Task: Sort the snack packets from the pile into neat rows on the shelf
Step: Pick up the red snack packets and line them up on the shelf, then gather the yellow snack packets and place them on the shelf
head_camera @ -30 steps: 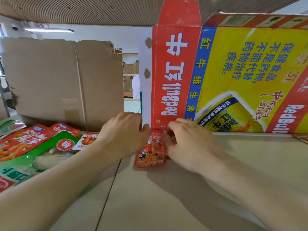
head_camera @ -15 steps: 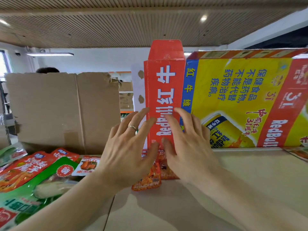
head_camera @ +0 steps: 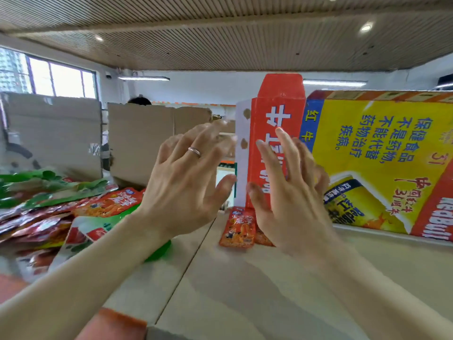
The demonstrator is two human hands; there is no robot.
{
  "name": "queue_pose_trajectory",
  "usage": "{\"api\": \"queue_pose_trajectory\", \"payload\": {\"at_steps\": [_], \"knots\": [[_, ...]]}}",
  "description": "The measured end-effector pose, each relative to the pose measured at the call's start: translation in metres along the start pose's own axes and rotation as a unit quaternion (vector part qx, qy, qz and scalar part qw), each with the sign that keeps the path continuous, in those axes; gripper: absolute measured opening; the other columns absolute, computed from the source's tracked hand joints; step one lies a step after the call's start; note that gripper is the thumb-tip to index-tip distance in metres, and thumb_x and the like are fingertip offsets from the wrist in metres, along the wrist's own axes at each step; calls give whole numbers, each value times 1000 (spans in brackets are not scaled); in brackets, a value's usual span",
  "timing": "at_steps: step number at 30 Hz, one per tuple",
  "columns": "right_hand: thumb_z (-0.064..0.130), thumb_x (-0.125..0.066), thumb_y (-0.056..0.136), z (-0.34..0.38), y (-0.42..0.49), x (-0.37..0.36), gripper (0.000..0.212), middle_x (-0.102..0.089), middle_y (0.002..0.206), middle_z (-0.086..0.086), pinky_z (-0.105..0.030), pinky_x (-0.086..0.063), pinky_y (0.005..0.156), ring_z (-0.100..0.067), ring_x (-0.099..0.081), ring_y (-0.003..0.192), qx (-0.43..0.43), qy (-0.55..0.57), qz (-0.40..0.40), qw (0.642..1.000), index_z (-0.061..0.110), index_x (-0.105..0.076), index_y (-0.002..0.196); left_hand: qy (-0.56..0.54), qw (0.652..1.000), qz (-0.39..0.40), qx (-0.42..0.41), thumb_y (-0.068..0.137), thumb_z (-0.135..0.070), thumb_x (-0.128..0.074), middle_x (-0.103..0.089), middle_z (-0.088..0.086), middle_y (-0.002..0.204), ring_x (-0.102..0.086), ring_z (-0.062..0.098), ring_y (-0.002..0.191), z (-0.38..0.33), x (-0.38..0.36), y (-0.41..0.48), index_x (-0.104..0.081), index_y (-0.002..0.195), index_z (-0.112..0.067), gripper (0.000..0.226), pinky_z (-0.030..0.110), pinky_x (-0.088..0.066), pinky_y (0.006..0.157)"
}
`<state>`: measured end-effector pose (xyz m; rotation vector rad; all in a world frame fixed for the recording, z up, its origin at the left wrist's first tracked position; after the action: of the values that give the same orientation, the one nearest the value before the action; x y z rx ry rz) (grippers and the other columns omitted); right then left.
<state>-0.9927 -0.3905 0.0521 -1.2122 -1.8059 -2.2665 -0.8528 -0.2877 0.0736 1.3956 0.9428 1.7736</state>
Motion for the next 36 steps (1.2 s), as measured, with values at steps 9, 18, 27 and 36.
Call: {"api": "queue_pose_trajectory", "payload": {"at_steps": [9, 18, 27, 36], "knots": [[46, -45, 92, 68, -27, 24, 66, -7, 163, -2, -53, -14, 109, -27, -5, 149, 115, 115, 27, 986, 26, -27, 152, 123, 986, 85, 75, 97, -49, -39, -26, 1, 162, -30, 24, 145, -16, 68, -78, -39, 147, -24, 57, 49, -27, 112], [50, -40, 94, 129, -44, 47, 60, -15, 161, -5, -60, -20, 109, -28, -11, 148, 176, 164, 50, 969, 24, -31, 147, 196, 970, 106, 99, 98, -51, -32, -29, 5, 160, -32, 28, 143, -1, 146, -120, -43, 147, -16, 61, 53, -27, 113], [47, -42, 94, 243, -57, 41, 57, -19, 160, -2, -56, -24, 106, -26, -17, 145, 213, 210, 73, 952, 27, -33, 146, 238, 953, 129, 137, 98, -50, -32, -28, -1, 161, -32, 25, 144, 53, 213, -187, -41, 148, -21, 58, 51, -24, 113], [47, -39, 95, 384, -56, 27, 56, -16, 160, -1, -58, -18, 108, -26, -14, 146, 237, 250, 118, 931, 27, -29, 146, 274, 933, 155, 174, 97, -49, -32, -32, 2, 159, -38, 28, 139, 140, 300, -254, -50, 141, -16, 58, 54, -27, 111]]}}
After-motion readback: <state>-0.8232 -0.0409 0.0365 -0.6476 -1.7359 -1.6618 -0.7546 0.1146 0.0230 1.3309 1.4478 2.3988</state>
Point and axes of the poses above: each hand's wrist, its own y-axis towards the middle knuckle, its own x-axis out of the back of the hand, z = x × y, the point moved 3 cm from there along y, towards the middle knuckle
